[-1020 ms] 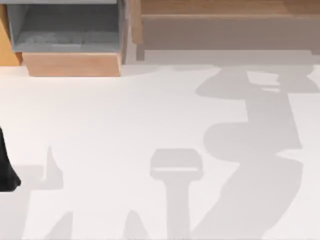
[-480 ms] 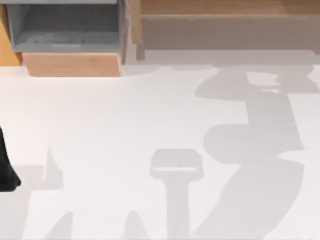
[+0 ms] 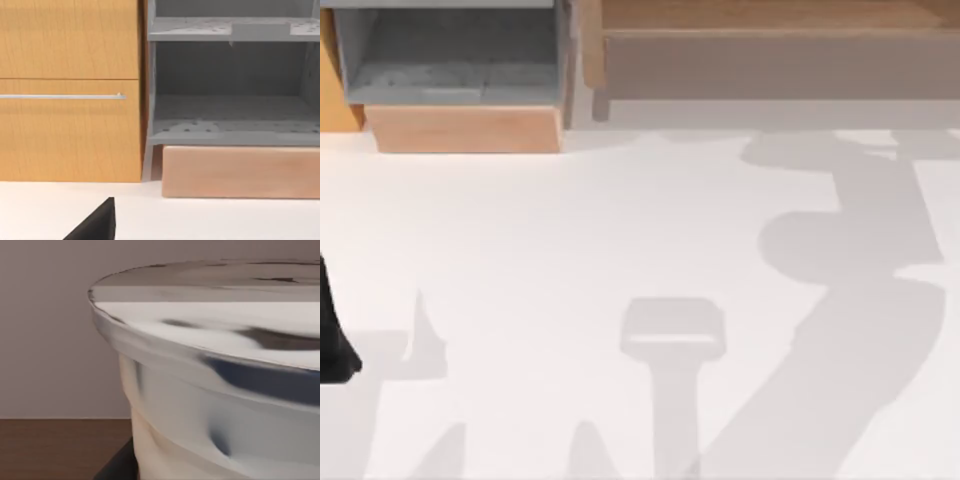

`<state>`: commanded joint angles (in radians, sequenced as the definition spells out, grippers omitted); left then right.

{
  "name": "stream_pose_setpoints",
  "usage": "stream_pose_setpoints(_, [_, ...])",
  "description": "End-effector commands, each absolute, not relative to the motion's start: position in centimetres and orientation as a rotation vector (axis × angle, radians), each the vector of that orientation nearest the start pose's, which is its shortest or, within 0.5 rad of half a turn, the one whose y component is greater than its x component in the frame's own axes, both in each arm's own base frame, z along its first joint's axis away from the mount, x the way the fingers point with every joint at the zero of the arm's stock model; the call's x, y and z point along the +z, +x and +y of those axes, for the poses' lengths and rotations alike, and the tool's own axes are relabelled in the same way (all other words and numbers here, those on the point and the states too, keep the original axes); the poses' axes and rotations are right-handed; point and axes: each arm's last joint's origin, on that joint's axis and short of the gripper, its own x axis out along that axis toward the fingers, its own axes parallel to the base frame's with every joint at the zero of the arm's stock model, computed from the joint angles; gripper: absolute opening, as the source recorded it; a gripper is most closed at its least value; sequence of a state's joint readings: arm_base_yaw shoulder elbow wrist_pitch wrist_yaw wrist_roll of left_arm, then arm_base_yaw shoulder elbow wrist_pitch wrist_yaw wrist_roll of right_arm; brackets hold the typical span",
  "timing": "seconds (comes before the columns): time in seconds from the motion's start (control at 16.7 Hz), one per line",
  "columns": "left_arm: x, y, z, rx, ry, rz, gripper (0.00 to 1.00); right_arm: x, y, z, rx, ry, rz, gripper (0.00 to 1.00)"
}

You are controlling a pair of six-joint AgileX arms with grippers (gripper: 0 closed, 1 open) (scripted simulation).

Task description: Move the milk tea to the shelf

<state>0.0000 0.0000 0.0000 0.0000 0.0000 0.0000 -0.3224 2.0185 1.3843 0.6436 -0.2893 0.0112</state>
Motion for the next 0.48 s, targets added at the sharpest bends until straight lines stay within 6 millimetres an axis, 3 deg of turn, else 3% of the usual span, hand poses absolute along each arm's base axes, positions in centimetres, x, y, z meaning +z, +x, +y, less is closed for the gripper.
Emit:
stream_pose_setpoints(0.3, [16.00,10.57,-0.12,0.000,0.000,0.000,1.00,23.89,45.54,-13.49,-0.011,-0.008,-0.009,0.00])
stream_pose_setpoints(0.48, [16.00,10.57,-0.12,0.000,0.000,0.000,1.00,23.89,45.54,-13.49,-0.011,-0.008,-0.009,0.23])
